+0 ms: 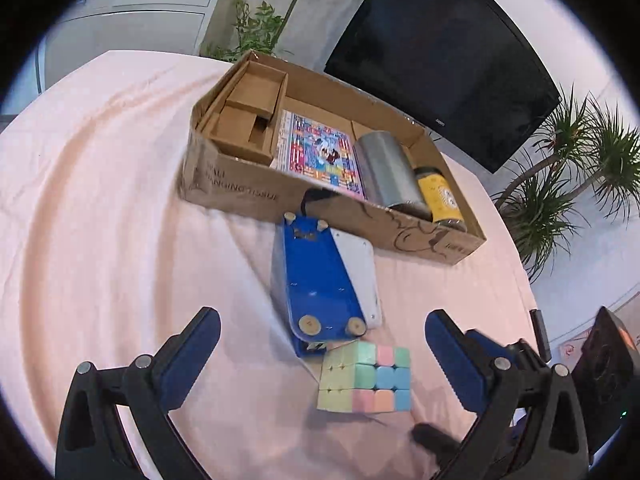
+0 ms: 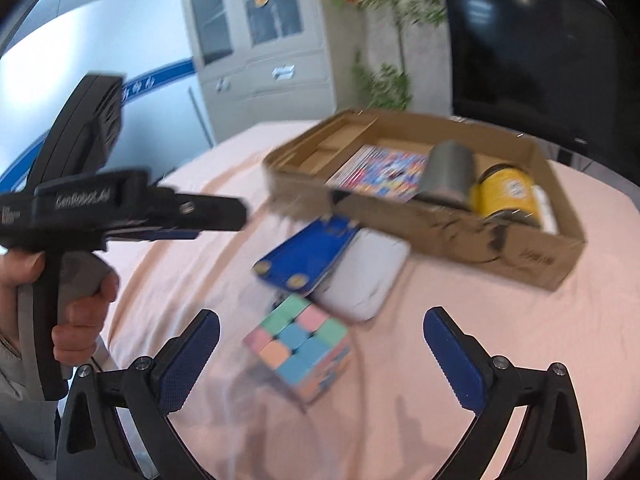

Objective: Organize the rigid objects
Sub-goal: 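Grasp the pastel Rubik's cube on the table with the left gripper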

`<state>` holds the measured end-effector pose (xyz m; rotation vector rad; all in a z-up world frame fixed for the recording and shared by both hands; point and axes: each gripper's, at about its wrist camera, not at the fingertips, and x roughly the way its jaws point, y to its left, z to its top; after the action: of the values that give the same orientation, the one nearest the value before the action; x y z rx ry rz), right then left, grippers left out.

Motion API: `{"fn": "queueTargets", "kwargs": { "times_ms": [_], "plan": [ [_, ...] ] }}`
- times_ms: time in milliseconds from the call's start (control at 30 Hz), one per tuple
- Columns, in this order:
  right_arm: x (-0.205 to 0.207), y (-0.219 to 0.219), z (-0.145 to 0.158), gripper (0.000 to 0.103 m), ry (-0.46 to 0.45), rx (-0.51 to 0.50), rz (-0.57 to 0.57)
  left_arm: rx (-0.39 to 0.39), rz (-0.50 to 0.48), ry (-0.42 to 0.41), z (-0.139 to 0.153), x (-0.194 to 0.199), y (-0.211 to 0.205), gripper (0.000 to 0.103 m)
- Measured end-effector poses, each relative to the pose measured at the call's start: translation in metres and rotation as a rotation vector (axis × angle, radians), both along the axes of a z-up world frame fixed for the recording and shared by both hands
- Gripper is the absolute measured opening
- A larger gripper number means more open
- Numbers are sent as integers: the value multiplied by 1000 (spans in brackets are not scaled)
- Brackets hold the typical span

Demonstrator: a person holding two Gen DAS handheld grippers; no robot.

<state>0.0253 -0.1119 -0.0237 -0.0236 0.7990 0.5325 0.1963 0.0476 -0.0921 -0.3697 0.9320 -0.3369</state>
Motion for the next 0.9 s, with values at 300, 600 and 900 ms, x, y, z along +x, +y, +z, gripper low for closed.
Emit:
{"fn": "queueTargets", "kwargs": {
  "times_ms": [300, 600, 900],
  "plan": [
    [10, 10, -47, 82, 164, 5, 54, -170, -119, 77, -39, -13, -13, 85],
    [18, 13, -67, 55, 191, -12, 76, -220, -163, 108, -56, -12, -32, 45],
    [-1, 13, -49, 51, 161, -10, 125, -165, -131, 67, -30, -43, -36, 44]
  ]
}}
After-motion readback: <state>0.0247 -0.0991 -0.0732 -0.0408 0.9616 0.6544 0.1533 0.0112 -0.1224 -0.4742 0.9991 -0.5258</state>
